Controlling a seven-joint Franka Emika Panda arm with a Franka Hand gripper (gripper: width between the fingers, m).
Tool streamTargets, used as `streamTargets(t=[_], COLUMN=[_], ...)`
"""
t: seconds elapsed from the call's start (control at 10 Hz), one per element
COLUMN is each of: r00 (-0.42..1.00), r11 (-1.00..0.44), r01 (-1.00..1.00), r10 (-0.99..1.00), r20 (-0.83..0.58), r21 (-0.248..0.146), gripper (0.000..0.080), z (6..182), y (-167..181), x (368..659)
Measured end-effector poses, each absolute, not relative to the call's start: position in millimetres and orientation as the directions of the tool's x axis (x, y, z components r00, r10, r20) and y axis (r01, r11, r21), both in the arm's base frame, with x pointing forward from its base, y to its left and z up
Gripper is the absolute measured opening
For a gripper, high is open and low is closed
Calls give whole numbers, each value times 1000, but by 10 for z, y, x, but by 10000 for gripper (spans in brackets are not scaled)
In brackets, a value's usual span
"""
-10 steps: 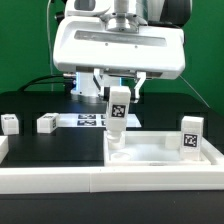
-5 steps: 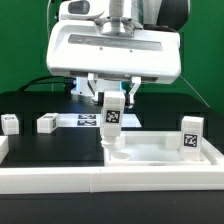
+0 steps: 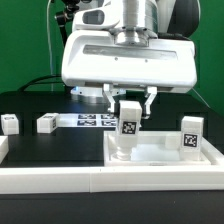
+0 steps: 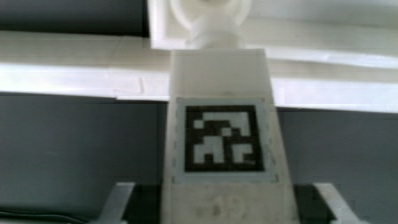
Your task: Assemble square table
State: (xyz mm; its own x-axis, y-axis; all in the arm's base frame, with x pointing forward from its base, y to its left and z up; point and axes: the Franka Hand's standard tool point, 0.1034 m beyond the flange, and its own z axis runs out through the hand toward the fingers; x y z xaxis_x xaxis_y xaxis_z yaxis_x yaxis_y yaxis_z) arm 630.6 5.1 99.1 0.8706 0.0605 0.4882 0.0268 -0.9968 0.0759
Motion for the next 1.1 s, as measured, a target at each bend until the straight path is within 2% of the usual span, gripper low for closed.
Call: streamTargets(t=[1.1], r00=[866], r11=[-996], r01=[19], r10=[59], r20=[496], r21=[84], gripper=[290], z=[968], y=[-4], x=[6151])
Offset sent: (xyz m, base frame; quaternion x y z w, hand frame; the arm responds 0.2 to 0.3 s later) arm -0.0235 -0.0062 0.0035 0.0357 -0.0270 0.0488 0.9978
